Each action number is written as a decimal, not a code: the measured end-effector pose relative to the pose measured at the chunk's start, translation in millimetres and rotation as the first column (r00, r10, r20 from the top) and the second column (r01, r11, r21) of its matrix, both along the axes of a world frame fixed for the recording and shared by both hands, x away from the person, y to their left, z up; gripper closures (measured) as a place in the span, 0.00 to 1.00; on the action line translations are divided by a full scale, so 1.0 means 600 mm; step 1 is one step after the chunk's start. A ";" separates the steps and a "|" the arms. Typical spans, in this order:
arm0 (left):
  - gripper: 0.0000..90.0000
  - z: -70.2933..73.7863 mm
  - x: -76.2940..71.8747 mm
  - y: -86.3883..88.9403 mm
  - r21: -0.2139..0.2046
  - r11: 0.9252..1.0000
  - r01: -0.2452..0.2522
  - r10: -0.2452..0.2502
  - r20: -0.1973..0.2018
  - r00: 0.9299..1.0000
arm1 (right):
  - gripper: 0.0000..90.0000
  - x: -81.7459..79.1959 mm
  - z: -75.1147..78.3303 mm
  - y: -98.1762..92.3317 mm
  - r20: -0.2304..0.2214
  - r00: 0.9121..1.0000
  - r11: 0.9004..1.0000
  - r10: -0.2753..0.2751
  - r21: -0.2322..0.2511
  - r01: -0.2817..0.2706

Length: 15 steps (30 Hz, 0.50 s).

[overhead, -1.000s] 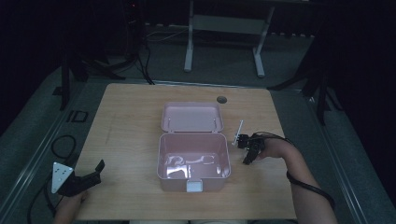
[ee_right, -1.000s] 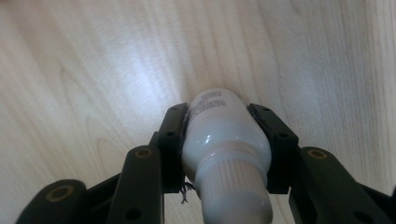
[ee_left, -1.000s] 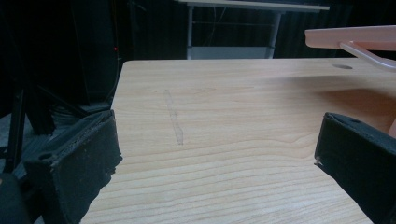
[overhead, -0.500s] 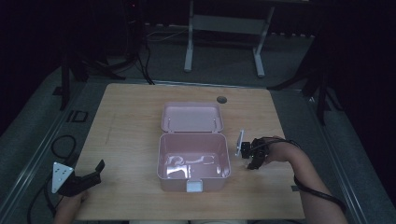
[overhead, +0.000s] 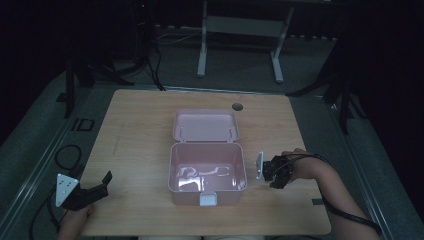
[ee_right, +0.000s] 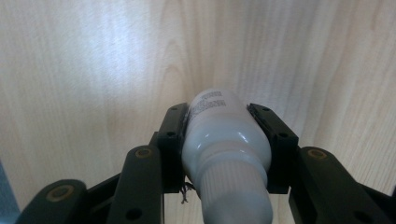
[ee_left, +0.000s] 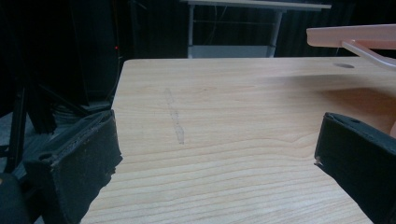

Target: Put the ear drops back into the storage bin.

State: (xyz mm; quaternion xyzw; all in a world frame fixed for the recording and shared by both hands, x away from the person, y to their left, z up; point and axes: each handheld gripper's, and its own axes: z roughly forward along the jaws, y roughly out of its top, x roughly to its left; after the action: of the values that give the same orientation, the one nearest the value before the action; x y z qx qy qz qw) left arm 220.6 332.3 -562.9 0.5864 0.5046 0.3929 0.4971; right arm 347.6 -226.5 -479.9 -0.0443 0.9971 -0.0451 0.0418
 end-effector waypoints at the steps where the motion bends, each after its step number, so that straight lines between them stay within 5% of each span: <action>1: 0.00 0.000 0.000 0.000 -0.002 1.000 0.000 0.000 0.000 1.000 | 0.66 -0.003 0.000 0.002 0.003 1.000 1.000 0.015 -0.006 -0.015; 15: 0.00 0.000 0.000 0.000 -0.001 1.000 0.000 0.000 0.000 1.000 | 0.66 -0.019 0.040 0.017 -0.032 0.999 1.000 0.004 0.015 -0.004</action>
State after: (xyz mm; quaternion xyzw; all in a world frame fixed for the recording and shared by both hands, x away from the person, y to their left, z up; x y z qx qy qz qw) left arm 220.8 332.2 -562.9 0.5860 0.5049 0.3928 0.4974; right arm 336.2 -216.5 -455.6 -0.0467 0.9979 -0.0368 0.0261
